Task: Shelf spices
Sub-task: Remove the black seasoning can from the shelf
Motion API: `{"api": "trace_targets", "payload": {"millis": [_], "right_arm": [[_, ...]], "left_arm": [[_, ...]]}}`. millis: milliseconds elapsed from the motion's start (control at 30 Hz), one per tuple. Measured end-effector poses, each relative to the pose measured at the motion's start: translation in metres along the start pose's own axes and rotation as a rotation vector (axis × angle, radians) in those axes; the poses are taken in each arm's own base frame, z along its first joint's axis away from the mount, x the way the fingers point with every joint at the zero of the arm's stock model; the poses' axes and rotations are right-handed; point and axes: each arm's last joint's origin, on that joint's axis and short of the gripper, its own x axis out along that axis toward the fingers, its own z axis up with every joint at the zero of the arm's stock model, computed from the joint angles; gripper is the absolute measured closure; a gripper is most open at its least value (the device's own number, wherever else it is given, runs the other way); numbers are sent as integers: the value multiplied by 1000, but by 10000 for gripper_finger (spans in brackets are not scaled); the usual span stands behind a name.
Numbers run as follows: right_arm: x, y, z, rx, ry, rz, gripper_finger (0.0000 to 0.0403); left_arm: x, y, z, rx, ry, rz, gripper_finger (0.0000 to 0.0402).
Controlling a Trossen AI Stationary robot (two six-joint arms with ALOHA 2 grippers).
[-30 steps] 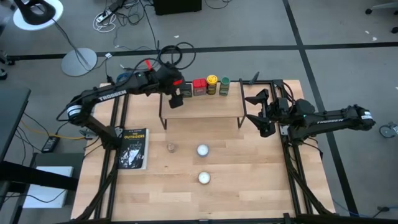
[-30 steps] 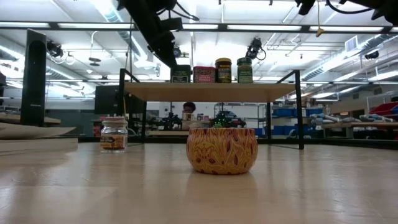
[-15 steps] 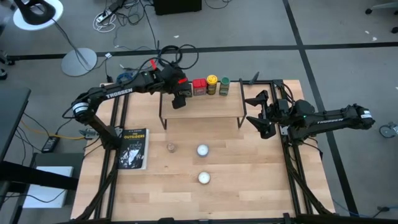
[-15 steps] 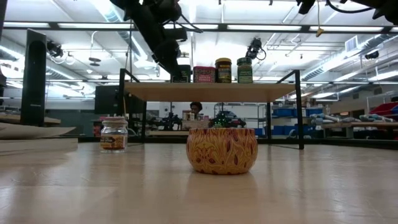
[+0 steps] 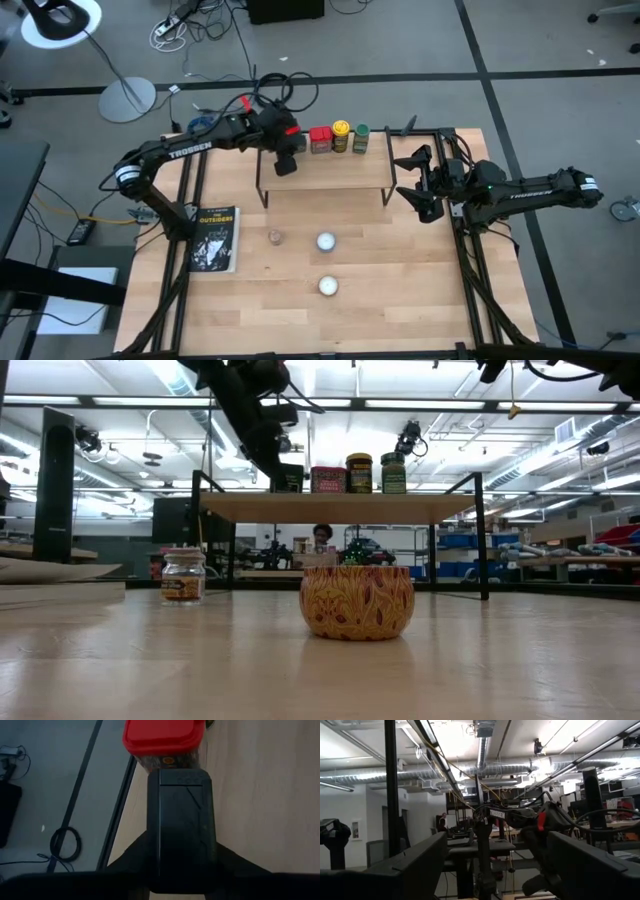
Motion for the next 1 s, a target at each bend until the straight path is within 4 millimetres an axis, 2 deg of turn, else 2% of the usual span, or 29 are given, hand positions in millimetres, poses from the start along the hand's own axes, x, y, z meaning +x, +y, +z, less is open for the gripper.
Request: {"api": "trace_targets", "payload": {"millis": [100,233,400,533,733,867,1000], "right_arm": [[0,0,0,0,-1,0,58],[0,0,0,1,-3,0,58],[0,0,0,0,-3,-1,58],[0,0,0,3,-4,-1,58],[0,1,1,20,-7,6,58],[0,4,2,22,-22,22,58],[0,5,3,18,-33,31,58]], "left_arm": [[-9,-2,2,-17,37,-21,285],[-33,-5,15,-34,37,-81,285],[-61,-24,33,-24,-9,-149,285],[-73,-51,39,2,-16,-204,285],[-86,-103,41,46,-24,-271,285],[-89,-138,34,65,1,-282,285],[-81,-168,21,76,16,-288,285]]}}
